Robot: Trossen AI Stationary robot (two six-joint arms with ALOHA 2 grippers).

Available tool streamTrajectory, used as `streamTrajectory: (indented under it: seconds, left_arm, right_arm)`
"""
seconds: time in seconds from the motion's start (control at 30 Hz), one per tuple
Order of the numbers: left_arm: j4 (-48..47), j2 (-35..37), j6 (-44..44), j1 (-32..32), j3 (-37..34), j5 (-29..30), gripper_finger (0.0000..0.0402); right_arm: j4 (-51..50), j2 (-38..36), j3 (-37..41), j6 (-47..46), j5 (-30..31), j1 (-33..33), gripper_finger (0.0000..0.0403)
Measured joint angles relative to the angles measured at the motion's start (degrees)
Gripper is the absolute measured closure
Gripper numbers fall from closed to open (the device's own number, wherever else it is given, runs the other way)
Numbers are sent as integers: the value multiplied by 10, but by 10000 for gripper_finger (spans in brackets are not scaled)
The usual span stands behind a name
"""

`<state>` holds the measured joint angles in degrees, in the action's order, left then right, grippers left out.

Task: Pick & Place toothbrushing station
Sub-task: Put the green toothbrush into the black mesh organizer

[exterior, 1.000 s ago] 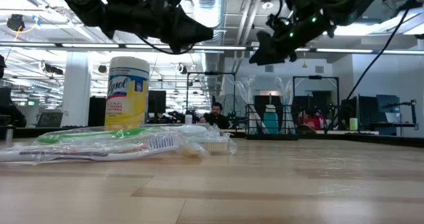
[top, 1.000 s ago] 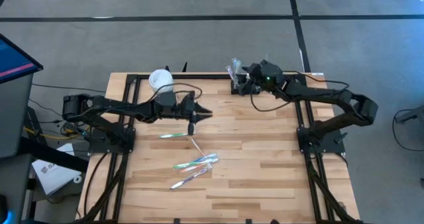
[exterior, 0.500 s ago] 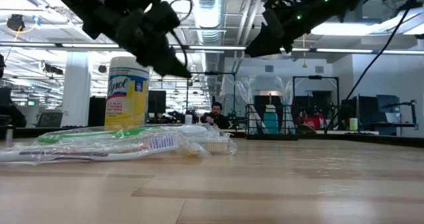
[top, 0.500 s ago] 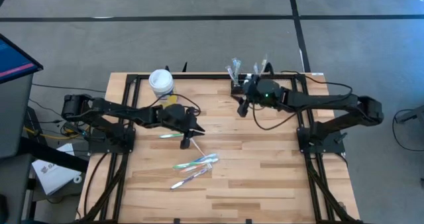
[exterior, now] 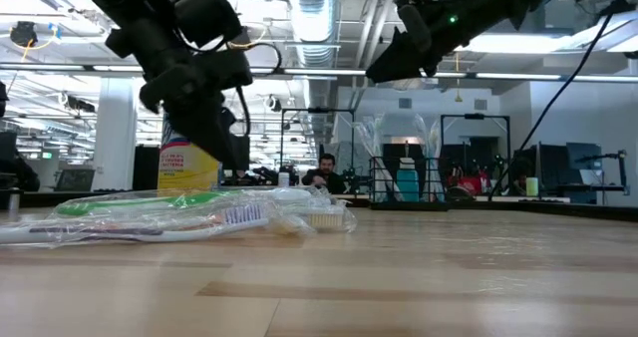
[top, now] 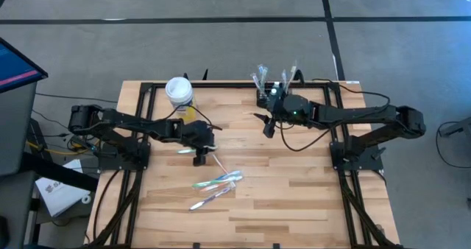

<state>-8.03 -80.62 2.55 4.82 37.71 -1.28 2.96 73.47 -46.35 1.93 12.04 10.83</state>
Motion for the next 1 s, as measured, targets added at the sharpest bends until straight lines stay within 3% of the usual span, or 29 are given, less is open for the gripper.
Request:
streamTrajectory:
  seconds: [0.3, 1.0]
  left_arm:
    - [-73, 0, -14, 3, 0, 24, 294]
    - [-75, 0, -32, 4, -34, 64, 276]
  right_arm:
    - [0, 0, 0, 0, 0, 0, 241]
    - [0, 0, 0, -5, 0, 0, 245]
